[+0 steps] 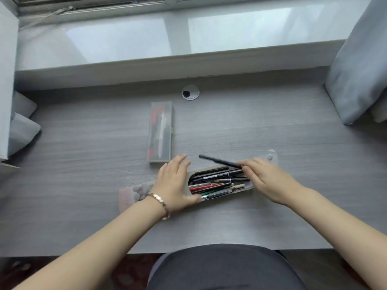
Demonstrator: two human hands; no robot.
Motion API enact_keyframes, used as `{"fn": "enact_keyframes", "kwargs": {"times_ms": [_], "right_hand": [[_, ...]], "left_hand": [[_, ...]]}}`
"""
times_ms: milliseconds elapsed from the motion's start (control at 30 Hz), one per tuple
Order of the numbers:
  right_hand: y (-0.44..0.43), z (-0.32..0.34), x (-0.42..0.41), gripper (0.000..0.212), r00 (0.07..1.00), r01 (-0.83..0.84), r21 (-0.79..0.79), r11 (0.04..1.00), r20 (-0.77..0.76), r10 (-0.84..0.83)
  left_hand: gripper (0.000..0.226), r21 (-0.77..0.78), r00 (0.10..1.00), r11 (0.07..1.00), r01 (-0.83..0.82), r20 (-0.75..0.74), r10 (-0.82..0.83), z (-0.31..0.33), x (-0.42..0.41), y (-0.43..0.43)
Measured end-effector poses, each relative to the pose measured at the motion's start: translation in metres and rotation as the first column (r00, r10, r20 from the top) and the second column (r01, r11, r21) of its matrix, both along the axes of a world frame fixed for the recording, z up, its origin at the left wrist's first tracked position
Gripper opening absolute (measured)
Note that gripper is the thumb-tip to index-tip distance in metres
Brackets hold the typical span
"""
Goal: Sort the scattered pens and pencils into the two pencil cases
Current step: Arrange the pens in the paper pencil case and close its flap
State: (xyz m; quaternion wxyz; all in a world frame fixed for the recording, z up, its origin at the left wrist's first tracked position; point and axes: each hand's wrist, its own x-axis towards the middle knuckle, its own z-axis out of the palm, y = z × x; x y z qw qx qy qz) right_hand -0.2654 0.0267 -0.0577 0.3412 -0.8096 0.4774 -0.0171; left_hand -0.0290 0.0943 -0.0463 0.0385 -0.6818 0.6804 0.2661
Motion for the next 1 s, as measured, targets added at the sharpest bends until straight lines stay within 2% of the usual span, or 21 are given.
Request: {"fn": "enact_keyframes", "kwargs": {"times_ms": [67,167,367,500,567,633,700,767,900,1000], "right_hand": [[0.005,-0.004,-0.005,0.035,0.992,-0.095,-0.154,0.984,-0.095,0.081],[0.012,-0.008,-0.002,0.038,0.962,-0.238,-0.264,0.935,-0.198,0.189],[0.023,-0.02,0.045,0.035,0.96,-0.276,-0.334,0.901,-0.136,0.244],[0.031,-0.024,0.056,0.035,0.952,-0.307,-0.269,0.913,-0.086,0.295],[0.032,-0.024,0.056,0.035,0.964,-0.265,-0.229,0.937,-0.036,0.264],[0.029,-0.025,0.057,0.035,0.976,-0.218,-0.227,0.949,-0.025,0.218],[0.027,-0.025,0.06,0.036,0.981,-0.188,-0.205,0.961,-0.003,0.192],[0.025,-0.023,0.063,0.039,0.987,-0.159,-0.142,0.977,0.014,0.162],[0.021,-0.012,0.073,0.028,0.989,-0.146,-0.07,0.987,-0.048,0.142],[0.016,-0.006,0.085,0.028,0.973,-0.173,-0.047,0.984,-0.16,0.163]], "left_hand": [[0.111,0.097,0.989,0.991,0.089,0.109,-0.099,-0.012,0.005,0.012],[0.106,0.085,0.989,0.992,0.092,0.111,-0.101,-0.023,0.007,0.018],[0.1,0.046,0.992,0.995,0.09,0.083,-0.094,-0.028,0.009,0.016],[0.098,0.014,0.991,0.994,0.108,0.073,-0.109,-0.029,0.009,0.015],[0.093,-0.029,0.992,0.992,0.119,0.033,-0.118,-0.033,0.011,0.017],[0.089,-0.137,0.978,0.968,0.21,0.013,-0.21,-0.036,0.013,0.021],[0.088,-0.22,0.952,0.926,0.306,0.067,-0.299,-0.042,0.014,0.027],[0.085,-0.265,0.948,0.911,0.317,0.073,-0.309,-0.045,0.015,0.03],[0.076,-0.362,0.962,0.896,0.259,0.015,-0.272,-0.047,0.015,0.033],[0.069,-0.379,0.967,0.905,0.196,-0.079,-0.242,-0.05,0.017,0.036]]}}
